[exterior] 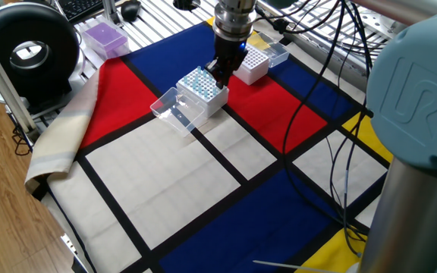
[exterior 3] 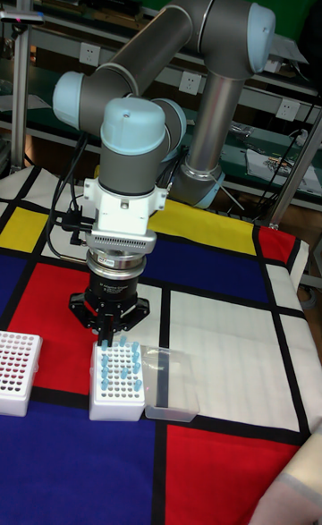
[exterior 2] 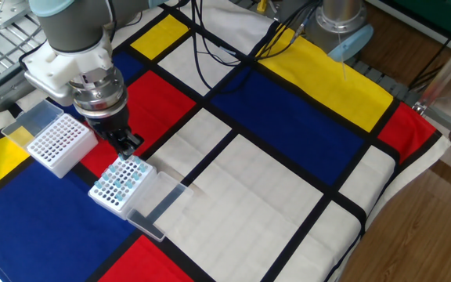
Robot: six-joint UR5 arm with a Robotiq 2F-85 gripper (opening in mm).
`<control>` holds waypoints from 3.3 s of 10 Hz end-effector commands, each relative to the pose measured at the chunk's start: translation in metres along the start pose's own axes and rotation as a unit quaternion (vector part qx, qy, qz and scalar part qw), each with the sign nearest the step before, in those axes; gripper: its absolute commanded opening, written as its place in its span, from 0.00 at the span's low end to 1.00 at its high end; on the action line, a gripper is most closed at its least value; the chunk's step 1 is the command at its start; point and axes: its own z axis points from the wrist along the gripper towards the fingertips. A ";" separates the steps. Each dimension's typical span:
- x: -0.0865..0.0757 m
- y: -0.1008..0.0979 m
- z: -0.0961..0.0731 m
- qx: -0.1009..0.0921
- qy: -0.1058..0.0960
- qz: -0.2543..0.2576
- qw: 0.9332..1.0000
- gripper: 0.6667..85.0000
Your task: Transfer all medium pipette tips from one holder to another
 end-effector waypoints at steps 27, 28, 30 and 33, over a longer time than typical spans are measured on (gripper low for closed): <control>-0.005 -0.013 -0.096 0.086 0.023 0.001 0.996 0.04; -0.005 -0.013 -0.095 0.084 0.024 0.000 0.996 0.04; -0.009 0.007 -0.094 0.060 0.028 0.005 0.998 0.04; -0.003 0.012 -0.093 0.052 0.038 0.047 0.997 0.04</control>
